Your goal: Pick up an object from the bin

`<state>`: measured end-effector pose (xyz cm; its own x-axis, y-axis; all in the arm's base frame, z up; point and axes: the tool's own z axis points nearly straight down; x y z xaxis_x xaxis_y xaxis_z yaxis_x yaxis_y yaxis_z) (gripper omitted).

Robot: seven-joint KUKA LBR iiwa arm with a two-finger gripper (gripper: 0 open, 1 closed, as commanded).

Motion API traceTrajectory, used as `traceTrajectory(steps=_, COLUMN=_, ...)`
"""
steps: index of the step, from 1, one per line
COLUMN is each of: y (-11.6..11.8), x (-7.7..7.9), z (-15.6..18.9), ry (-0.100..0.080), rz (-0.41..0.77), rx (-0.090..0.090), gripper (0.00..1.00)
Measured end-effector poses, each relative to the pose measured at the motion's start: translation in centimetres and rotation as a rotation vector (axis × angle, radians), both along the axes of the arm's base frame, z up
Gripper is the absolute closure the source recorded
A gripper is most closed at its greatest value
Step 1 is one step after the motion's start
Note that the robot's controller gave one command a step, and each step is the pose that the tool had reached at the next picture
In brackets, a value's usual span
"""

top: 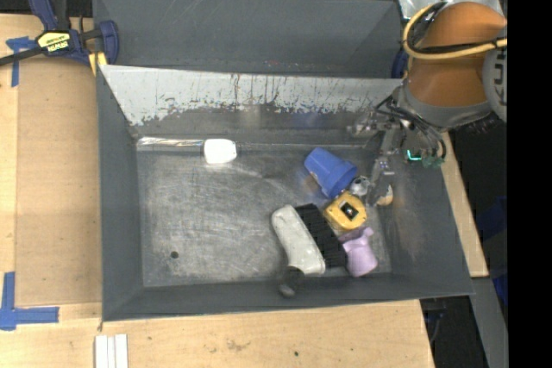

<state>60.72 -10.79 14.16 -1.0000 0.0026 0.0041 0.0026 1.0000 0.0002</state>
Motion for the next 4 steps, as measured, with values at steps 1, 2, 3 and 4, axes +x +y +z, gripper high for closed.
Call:
traceTrajectory(steps=1, y=0.0, x=0.2, z=0.4, ry=-0.008, rz=0.002, rx=-0.001, gripper=0.00)
traceTrajectory(steps=2, y=1.4, x=-0.1, z=-4.1, ry=-0.015, rz=-0.009, rx=-0.002, gripper=0.00)
traceTrajectory(steps=3, y=4.1, x=-0.5, z=-5.5, ry=0.007, rz=-0.141, rx=0.001, gripper=1.00)
traceTrajectory(steps=4, y=4.1, x=-0.4, z=-5.5, ry=0.007, rz=-0.141, rx=0.001, gripper=1.00)
